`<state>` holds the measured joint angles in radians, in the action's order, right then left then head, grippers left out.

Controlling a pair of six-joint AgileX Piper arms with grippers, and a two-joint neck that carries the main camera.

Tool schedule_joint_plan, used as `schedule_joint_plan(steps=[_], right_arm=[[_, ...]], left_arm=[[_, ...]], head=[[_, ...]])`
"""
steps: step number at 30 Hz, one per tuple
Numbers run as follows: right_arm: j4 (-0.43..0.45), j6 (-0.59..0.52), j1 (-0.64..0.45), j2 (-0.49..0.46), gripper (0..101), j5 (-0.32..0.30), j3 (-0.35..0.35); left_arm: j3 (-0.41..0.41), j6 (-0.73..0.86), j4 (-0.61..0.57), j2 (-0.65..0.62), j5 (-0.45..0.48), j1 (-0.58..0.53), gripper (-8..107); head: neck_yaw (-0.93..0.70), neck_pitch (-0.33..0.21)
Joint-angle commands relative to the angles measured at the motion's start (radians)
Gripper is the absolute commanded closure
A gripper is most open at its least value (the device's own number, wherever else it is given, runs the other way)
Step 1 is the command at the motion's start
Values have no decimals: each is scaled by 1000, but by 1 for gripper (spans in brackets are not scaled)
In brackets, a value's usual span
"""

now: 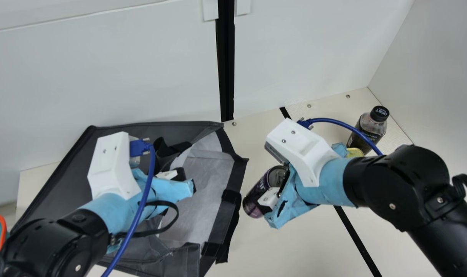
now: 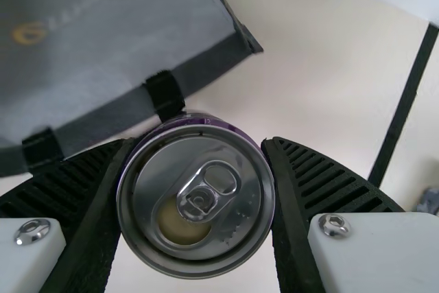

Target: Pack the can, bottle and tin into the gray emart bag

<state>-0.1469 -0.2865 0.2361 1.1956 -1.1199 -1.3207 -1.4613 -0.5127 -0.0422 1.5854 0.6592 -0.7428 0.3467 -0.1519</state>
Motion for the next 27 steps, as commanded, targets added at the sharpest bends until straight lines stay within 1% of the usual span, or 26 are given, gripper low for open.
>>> schedule_joint_plan(steps=[1, 7, 17, 24, 27], right_arm=[[-39, -14, -5, -6, 101, 23, 4], [-125, -54, -24, -26, 101, 75, 18], [-246, -117, -55, -41, 101, 132, 32], [-311, -164, -51, -45, 101, 187, 71], [-337, -183, -43, -44, 101, 221, 95]], left_arm=[[0, 0, 0, 0, 0, 0, 89], [0, 0, 0, 0, 0, 0, 89], [0, 0, 0, 0, 0, 0, 89], [0, 0, 0, 0, 0, 0, 89], [0, 0, 0, 0, 0, 0, 89]], head=[[2, -23], [2, -23], [2, -23], [2, -23], [2, -23]])
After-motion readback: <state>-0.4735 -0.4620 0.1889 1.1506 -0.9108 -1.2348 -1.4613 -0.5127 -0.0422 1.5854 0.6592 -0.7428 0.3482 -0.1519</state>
